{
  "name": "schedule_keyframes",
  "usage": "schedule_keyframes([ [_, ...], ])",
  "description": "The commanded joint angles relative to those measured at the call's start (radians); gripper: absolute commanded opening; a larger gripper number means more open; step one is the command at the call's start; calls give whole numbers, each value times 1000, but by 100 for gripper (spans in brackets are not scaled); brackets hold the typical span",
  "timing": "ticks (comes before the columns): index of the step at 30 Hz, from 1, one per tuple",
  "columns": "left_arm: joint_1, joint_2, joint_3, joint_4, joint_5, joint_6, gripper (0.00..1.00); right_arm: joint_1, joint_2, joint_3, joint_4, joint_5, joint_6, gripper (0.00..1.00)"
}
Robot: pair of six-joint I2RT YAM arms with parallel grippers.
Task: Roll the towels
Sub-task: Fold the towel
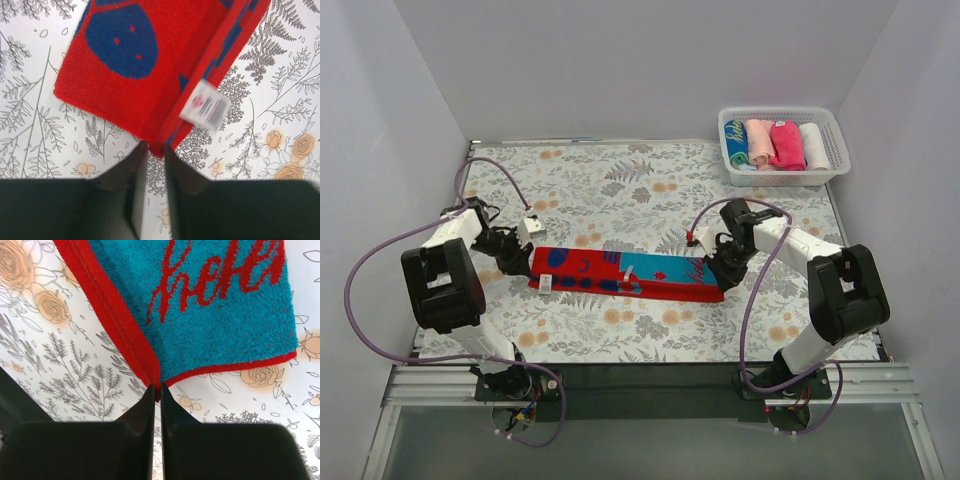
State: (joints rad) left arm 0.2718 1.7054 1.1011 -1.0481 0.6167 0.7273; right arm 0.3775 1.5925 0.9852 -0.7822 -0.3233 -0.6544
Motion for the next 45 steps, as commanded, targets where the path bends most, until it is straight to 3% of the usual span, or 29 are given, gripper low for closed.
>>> schedule_keyframes([
  [1, 9, -36, -9, -27, 3, 43, 22, 1, 20, 36, -6, 23, 10, 9],
  [5, 9, -76, -6, -67, 17, 78, 38, 3, -15, 55, -34, 32, -4, 39],
  [7, 10, -92, 5, -91, 29, 81, 40, 1, -40, 72, -66, 17, -10, 43],
  [12, 9, -78, 118, -145, 95, 9, 36, 1, -85, 151, -111, -54, 19, 42],
  [16, 4, -58, 143, -60, 124, -145, 33, 1, -40, 185, -106, -69, 38, 38],
  [23, -63, -67, 25, 85, 51, -334, 25, 9, 107, 188, -20, -30, 81, 34],
  [36, -91, 0, -129, 227, -109, -479, 16, 9, 219, 135, 90, 204, 101, 34],
  [41, -128, -3, -133, 231, -107, -491, 16, 11, 280, 239, 93, 254, 127, 34],
  [45, -132, -62, -96, 185, -29, -480, 26, -5, 227, 263, 80, 251, 137, 36],
])
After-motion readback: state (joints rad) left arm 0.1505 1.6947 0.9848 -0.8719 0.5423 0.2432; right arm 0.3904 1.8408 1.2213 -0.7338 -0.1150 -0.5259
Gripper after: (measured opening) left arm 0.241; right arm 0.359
